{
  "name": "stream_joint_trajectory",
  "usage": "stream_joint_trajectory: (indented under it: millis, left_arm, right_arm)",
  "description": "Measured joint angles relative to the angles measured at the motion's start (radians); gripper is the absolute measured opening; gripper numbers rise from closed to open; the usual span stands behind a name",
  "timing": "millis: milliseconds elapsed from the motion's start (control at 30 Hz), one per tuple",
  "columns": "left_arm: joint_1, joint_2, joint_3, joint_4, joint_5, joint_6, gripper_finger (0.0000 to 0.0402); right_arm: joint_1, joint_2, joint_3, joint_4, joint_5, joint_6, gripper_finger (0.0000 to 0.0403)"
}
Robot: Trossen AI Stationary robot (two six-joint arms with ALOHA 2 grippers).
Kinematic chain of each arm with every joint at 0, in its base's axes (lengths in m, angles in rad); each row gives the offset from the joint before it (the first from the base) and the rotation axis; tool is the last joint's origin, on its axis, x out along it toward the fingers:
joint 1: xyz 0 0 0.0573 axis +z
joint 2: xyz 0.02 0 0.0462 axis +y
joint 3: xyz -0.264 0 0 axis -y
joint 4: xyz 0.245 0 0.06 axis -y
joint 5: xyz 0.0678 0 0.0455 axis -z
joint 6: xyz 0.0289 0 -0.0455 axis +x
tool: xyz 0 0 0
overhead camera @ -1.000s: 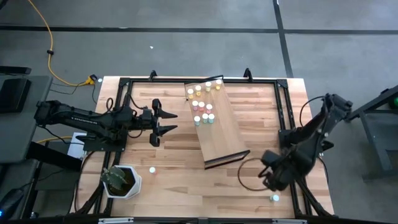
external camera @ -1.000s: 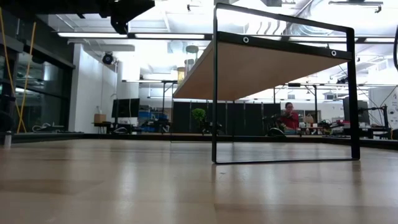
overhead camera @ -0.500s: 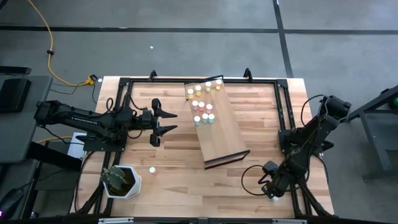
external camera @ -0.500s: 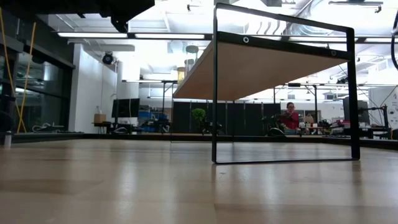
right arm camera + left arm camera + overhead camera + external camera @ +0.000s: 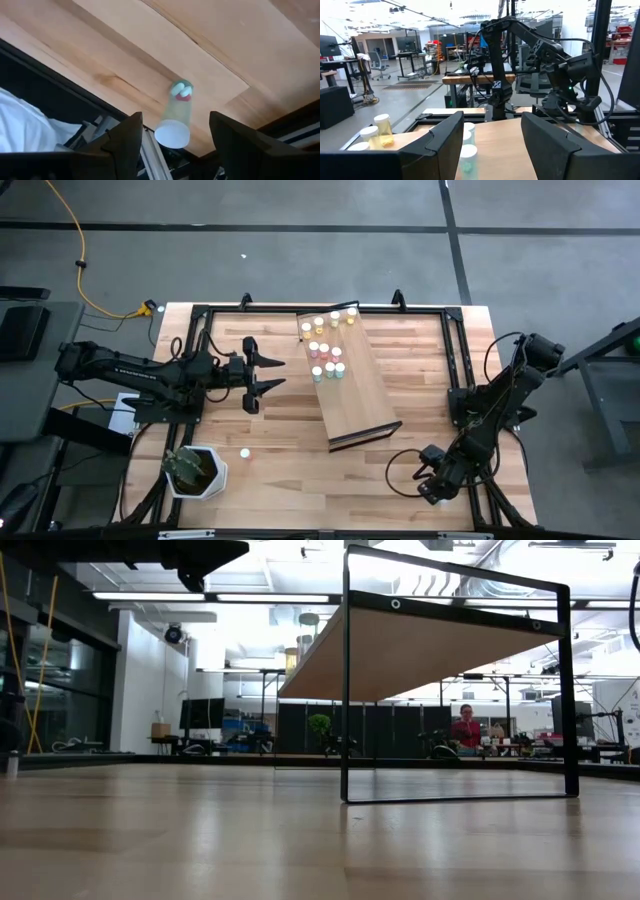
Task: Pick and place medicine bottles onto shelf by color
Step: Put the blue pill bottle on the shelf aligned with the other blue pill bottles
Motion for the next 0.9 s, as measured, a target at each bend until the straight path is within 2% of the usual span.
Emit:
stream_joint_trajectory:
  millis: [433, 900]
  left_arm:
    - [0.0, 0.0, 0.0, 0.0, -0.002, 0.0, 0.0191]
    - [0.0, 0.0, 0.0, 0.0, -0.002, 0.0, 0.0191]
  right_arm:
    - [0.032, 0.005, 0.0, 0.003, -0.051, 0.11, 0.0222]
    - [0.034, 0.046, 0.0, 0.055, -0.051, 0.091, 0.0222]
